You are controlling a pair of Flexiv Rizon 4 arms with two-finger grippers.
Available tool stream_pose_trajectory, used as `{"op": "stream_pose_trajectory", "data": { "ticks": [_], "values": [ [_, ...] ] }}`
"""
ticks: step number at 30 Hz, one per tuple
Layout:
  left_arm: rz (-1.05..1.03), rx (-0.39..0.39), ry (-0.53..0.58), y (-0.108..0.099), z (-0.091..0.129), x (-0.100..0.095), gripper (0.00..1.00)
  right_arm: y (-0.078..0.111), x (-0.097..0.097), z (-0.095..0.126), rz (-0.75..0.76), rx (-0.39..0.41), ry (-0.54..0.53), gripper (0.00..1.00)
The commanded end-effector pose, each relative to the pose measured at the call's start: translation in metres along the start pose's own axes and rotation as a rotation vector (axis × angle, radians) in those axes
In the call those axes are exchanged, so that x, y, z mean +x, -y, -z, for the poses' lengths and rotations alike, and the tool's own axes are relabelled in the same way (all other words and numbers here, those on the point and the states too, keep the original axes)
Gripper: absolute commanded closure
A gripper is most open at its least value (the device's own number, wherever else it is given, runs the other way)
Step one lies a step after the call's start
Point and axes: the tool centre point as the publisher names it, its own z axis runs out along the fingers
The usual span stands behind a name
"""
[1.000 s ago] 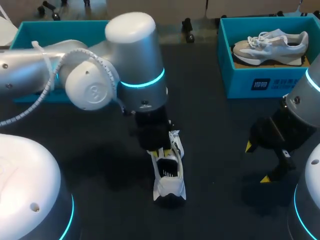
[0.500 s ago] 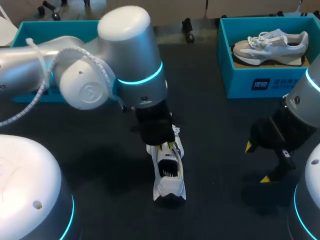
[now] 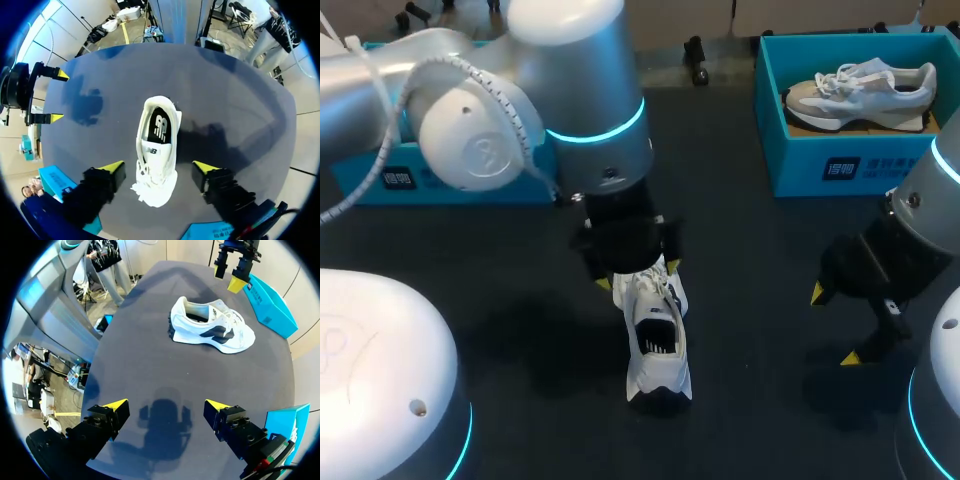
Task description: Take the shoe out of the shoebox, open the shoe tongue, remove and reinsert the insole, then place the shoe into the shoebox
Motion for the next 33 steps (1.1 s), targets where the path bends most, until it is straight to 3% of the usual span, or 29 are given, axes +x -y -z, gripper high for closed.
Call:
{"op": "stream_pose_trajectory", "data": {
  "ticks": [1,3,6,13,14,15,26,33],
  "values": [
    [0.000,-0.001,-0.003,0.000,-0.001,-0.001,0.00,0.001,0.001,-0.001,0.001,0.000,0.003,0.00],
    [0.000,-0.001,-0.003,0.000,-0.001,-0.001,0.00,0.001,0.001,-0.001,0.001,0.000,0.003,0.00],
    [0.135,0.074,0.005,0.006,0.004,0.006,0.00,0.001,0.001,-0.001,0.001,0.000,0.003,0.00],
    [0.717,-0.086,-0.096,0.029,0.011,0.016,0.00,0.001,0.001,-0.001,0.001,0.000,0.003,0.00],
    [0.788,-0.121,-0.092,0.032,0.012,0.017,0.00,0.001,0.001,-0.001,0.001,0.000,0.003,0.00],
    [0.847,-0.212,-0.043,0.034,0.015,0.019,0.00,0.001,0.001,-0.001,0.001,0.000,0.003,0.00],
    [0.847,-0.212,-0.043,0.034,0.015,0.019,0.00,0.001,0.001,-0.001,0.001,0.000,0.003,0.00],
    [1.180,-0.198,-0.056,0.058,-0.010,0.017,0.00,0.001,0.001,-0.001,0.001,0.000,0.003,0.00]
  ]
}}
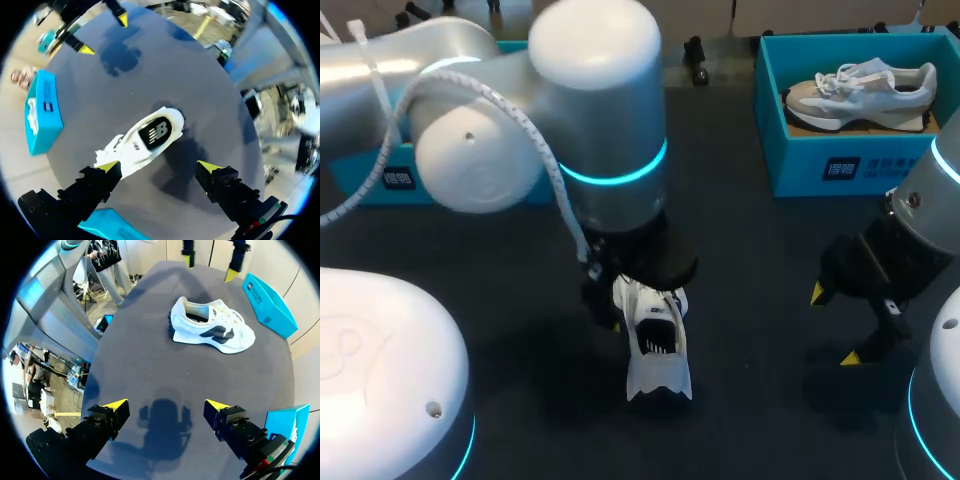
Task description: Take the shoe out of the shoebox, open the shoe tongue, remove and reinsert the insole, then place the shoe into the shoebox
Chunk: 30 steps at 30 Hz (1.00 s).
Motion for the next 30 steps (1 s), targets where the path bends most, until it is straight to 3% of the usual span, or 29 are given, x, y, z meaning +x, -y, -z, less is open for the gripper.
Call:
{"op": "stream_pose_trajectory", "data": {
  "ticks": [1,6,19,30],
  "values": [
    [0.344,-0.060,-0.015,0.017,-0.015,0.008,0.00,0.001,0.001,-0.001,0.001,0.000,0.003,0.00],
    [0.405,-0.004,-0.033,0.017,-0.019,0.012,0.00,0.001,0.001,-0.001,0.001,0.000,0.003,0.00],
    [0.412,0.014,-0.099,0.028,-0.046,0.017,0.00,0.001,0.001,-0.001,0.001,0.000,0.003,0.00],
    [0.428,0.006,-0.125,0.034,-0.066,0.033,0.00,0.001,0.001,-0.001,0.001,0.000,0.003,0.00]
  ]
}}
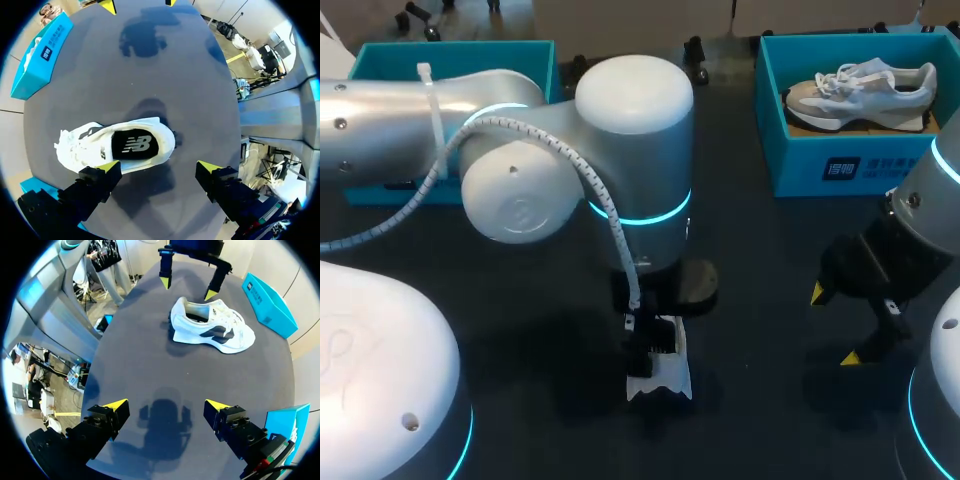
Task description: Take the shoe out of the shoebox, open the shoe tongue, remove and reinsert the insole, then place the shoe into the shoebox
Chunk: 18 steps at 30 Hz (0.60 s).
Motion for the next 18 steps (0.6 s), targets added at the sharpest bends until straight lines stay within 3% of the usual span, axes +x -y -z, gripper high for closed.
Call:
{"op": "stream_pose_trajectory", "data": {
  "ticks": [1,18],
  "values": [
    [0.002,-0.005,0.015,0.005,-0.015,0.004,0.00,0.001,0.001,-0.001,0.001,0.000,0.003,0.00],
    [-0.005,0.000,0.032,0.017,-0.037,0.006,0.00,0.001,0.001,-0.001,0.001,0.000,0.003,0.00]
  ]
}}
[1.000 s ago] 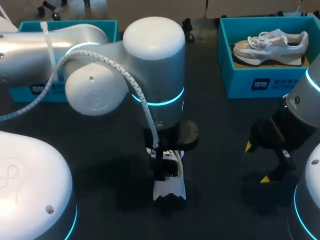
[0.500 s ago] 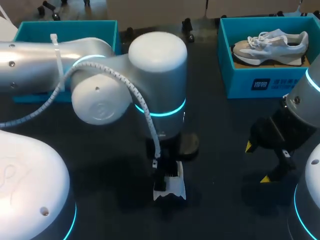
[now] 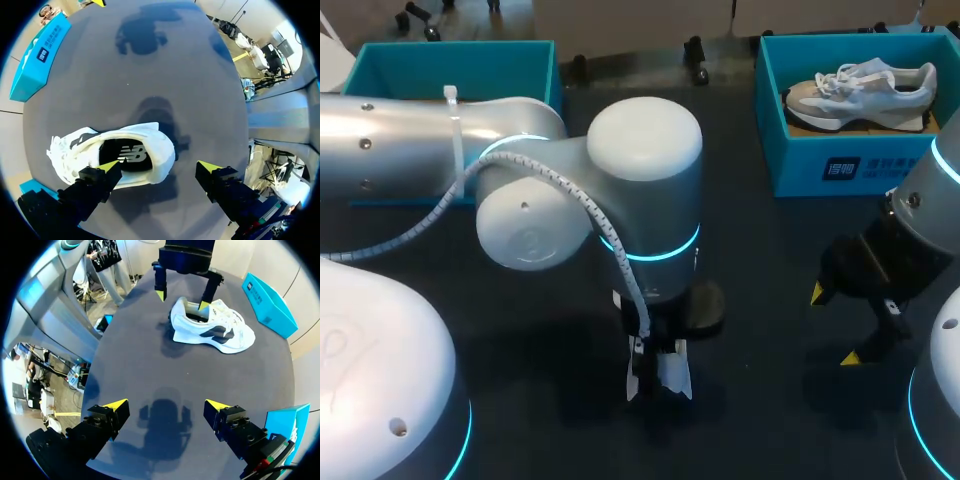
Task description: Take the shoe out of the shoebox, open the shoe tongue, remove and reinsert the insole, then place the shoe into the shoebox
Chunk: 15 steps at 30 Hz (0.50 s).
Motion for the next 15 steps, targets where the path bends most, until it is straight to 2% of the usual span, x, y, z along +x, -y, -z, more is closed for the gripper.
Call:
{"op": "stream_pose_trajectory", "data": {
  "ticks": [1,15],
  "values": [
    [-0.001,-0.006,0.001,0.005,-0.011,0.001,0.00,0.001,0.001,-0.001,0.001,0.000,0.003,0.00],
    [0.016,-0.002,0.067,0.007,-0.038,0.015,0.00,0.001,0.001,-0.001,0.001,0.000,0.003,0.00]
  ]
}}
